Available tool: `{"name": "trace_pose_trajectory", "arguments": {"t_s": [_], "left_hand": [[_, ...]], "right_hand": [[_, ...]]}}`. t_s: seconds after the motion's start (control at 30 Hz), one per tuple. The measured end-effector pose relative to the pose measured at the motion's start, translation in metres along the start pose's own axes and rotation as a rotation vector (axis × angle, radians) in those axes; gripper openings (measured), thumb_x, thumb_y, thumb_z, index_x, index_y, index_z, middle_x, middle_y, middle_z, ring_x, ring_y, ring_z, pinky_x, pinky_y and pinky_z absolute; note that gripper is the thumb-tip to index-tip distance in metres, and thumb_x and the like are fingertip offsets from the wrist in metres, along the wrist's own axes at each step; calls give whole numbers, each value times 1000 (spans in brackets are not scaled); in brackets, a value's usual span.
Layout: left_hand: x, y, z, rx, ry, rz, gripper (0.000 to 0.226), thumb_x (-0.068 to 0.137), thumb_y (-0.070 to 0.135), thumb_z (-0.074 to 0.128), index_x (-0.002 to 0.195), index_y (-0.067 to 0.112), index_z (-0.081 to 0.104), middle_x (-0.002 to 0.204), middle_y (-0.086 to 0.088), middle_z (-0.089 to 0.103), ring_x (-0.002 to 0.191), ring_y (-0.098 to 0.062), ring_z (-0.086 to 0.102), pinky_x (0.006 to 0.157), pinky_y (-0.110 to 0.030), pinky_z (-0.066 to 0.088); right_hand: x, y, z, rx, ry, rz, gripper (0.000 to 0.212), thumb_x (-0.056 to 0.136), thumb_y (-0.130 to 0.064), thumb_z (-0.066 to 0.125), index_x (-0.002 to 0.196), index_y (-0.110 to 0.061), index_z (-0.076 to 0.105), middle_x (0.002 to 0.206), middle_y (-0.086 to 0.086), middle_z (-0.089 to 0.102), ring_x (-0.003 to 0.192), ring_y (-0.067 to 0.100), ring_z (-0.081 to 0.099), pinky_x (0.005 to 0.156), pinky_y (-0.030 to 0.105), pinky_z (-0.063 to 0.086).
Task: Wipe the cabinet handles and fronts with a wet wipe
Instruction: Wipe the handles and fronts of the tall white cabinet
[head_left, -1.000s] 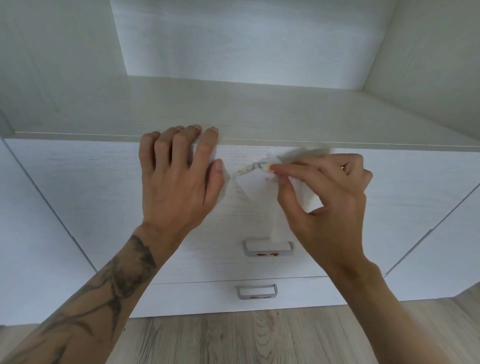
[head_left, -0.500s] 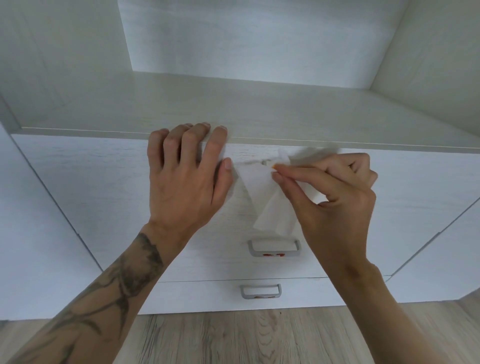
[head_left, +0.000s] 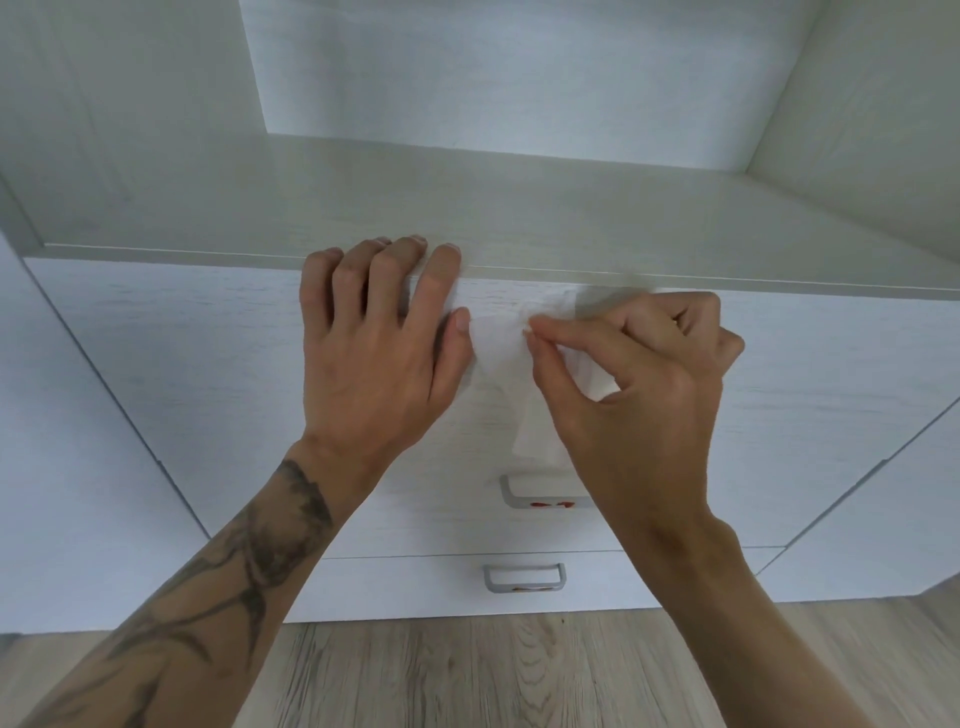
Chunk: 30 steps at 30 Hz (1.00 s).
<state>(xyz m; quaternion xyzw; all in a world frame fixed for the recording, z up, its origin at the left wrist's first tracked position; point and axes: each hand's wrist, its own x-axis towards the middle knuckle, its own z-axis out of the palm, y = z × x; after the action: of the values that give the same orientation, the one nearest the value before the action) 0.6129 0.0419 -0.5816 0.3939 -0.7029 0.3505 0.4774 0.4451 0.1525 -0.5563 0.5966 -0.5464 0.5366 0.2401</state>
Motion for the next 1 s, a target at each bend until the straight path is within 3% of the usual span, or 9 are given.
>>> {"name": "trace_pose_trajectory", "arguments": {"t_s": [0.43, 0.6, 0.83, 1.0], "left_hand": [[0, 1, 2, 21, 11, 6, 41, 109, 35, 43, 137, 9, 61, 130, -19, 65, 120, -35, 49, 109, -54, 35], [0, 1, 1, 18, 3, 2, 42, 110, 35, 42, 137, 9, 61, 131, -19, 64, 120, -36, 50, 109, -54, 34], [-1, 2, 1, 12, 1, -2, 41, 110, 34, 42, 136, 9, 60, 131, -19, 64, 120, -36, 50, 109, -55, 35], [-1, 2, 1, 7, 12, -11, 40, 109, 33, 42, 136, 9, 59, 130, -19, 63, 120, -36, 50, 110, -54, 34]], "right_hand": [[6, -7, 9, -21, -29, 45, 8, 87, -16, 86, 81, -20, 82, 80, -3, 65, 94, 20, 48, 83, 31, 27], [-9, 11, -10, 71, 34, -71, 3, 92, -19, 85, 94, -17, 85, 90, -5, 73, 97, 23, 51, 73, 51, 47], [-2, 8, -2, 115, -33, -47, 1, 92, -19, 85, 92, -19, 84, 88, -6, 73, 98, 18, 49, 74, 54, 47], [-8, 15, -9, 105, 25, -44, 2, 92, -20, 85, 92, -21, 84, 88, -8, 73, 95, 17, 46, 72, 51, 46]]}}
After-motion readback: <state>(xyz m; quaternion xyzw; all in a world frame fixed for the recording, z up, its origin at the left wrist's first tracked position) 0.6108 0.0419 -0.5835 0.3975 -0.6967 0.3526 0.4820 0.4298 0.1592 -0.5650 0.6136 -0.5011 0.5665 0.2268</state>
